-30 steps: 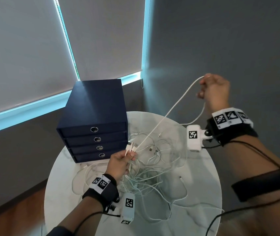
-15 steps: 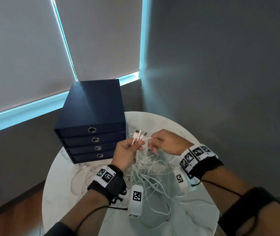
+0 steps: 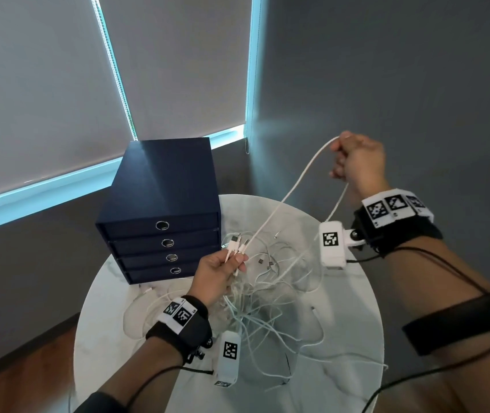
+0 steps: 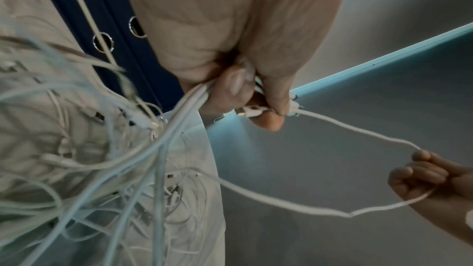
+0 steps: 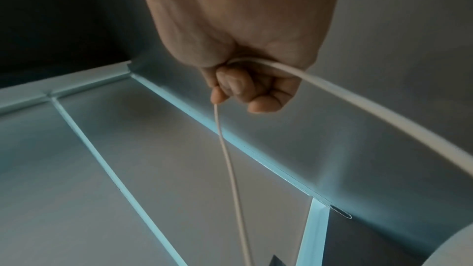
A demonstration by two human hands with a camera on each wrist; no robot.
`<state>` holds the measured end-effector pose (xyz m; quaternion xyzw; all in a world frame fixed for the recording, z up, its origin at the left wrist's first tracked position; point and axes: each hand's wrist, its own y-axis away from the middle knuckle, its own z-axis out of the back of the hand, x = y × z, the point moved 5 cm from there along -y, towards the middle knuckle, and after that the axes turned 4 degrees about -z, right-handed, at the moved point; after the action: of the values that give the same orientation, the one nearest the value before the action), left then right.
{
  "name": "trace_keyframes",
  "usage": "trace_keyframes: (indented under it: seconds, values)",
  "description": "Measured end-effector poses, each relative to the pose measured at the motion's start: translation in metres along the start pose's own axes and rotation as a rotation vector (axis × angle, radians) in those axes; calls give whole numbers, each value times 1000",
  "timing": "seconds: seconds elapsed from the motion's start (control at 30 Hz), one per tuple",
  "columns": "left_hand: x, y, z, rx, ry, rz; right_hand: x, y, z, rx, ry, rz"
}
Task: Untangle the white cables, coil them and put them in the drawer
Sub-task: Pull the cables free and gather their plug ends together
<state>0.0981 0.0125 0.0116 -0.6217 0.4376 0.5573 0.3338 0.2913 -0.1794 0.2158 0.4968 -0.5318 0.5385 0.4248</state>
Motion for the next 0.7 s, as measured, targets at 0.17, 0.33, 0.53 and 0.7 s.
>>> trace_keyframes:
  seconds: [0.17,0.33,0.53,0.7]
  values:
    - [-10,-6,-1,-24,-5,-34,-9,-12,27,-143,262,14]
    - [-15,-7,-11,1,-22,-39,-58,27,4,198,1239,202]
    - [-19,-7,-17,-21,-33,-54,-110,83,-39,751,924,169]
    - [-17,-7,-8,-68,29,1,-114,84,-34,742,808,82]
